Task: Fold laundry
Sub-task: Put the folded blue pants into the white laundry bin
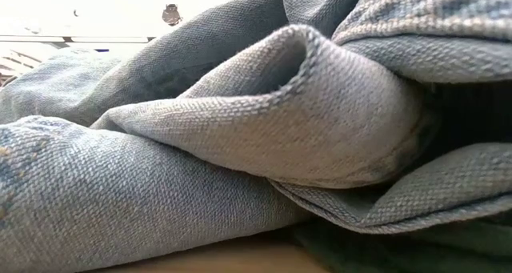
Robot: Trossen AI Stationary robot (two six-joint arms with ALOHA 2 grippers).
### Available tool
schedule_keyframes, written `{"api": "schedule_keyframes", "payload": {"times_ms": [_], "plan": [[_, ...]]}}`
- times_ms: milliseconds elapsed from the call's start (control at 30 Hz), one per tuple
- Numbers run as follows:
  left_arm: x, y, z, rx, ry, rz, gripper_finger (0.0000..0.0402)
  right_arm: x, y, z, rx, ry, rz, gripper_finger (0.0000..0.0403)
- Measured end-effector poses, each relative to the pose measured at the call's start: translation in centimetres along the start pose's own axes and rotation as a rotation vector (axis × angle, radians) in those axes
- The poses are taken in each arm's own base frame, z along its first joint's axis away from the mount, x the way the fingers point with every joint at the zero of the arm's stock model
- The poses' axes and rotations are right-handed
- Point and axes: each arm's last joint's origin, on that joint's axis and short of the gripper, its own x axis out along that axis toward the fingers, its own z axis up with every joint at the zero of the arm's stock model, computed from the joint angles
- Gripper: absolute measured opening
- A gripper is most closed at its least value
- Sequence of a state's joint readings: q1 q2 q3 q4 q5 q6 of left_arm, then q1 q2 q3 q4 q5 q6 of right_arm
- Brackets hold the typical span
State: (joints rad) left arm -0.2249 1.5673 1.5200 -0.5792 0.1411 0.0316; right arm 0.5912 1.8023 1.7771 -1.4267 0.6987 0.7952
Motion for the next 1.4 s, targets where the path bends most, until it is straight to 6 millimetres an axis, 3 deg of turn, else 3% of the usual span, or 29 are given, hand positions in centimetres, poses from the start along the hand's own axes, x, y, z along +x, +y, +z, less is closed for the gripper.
{"api": "schedule_keyframes", "payload": {"times_ms": [233,567,900,1033,1233,1400], "plan": [[0.1,-0.2,-0.1,-0.01,0.007,0.022,0.0235,-1.0,1.0,-0.6,-0.002,-0.031,0.033,0.0247],[0.2,-0.9,-0.1,-0.21,0.014,-0.005,0.0235,-1.5,1.9,-0.5,0.054,-0.091,0.091,0.0247],[0.3,-2.0,-0.3,-0.171,0.041,-0.044,0.0235,-1.7,2.5,-0.9,0.034,-0.083,0.106,0.0247],[1.1,-1.5,-0.9,-0.131,0.097,-0.101,0.0235,-2.4,3.2,-1.6,0.021,-0.037,0.176,0.0247],[5.0,-0.7,-2.7,0.006,0.217,-0.174,0.0235,-3.4,4.1,-2.7,0.018,0.01,0.252,0.0247],[5.3,2.8,-4.4,0.033,0.337,-0.137,0.0235,-3.5,4.2,-2.8,0.008,0.01,0.255,0.0247]]}}
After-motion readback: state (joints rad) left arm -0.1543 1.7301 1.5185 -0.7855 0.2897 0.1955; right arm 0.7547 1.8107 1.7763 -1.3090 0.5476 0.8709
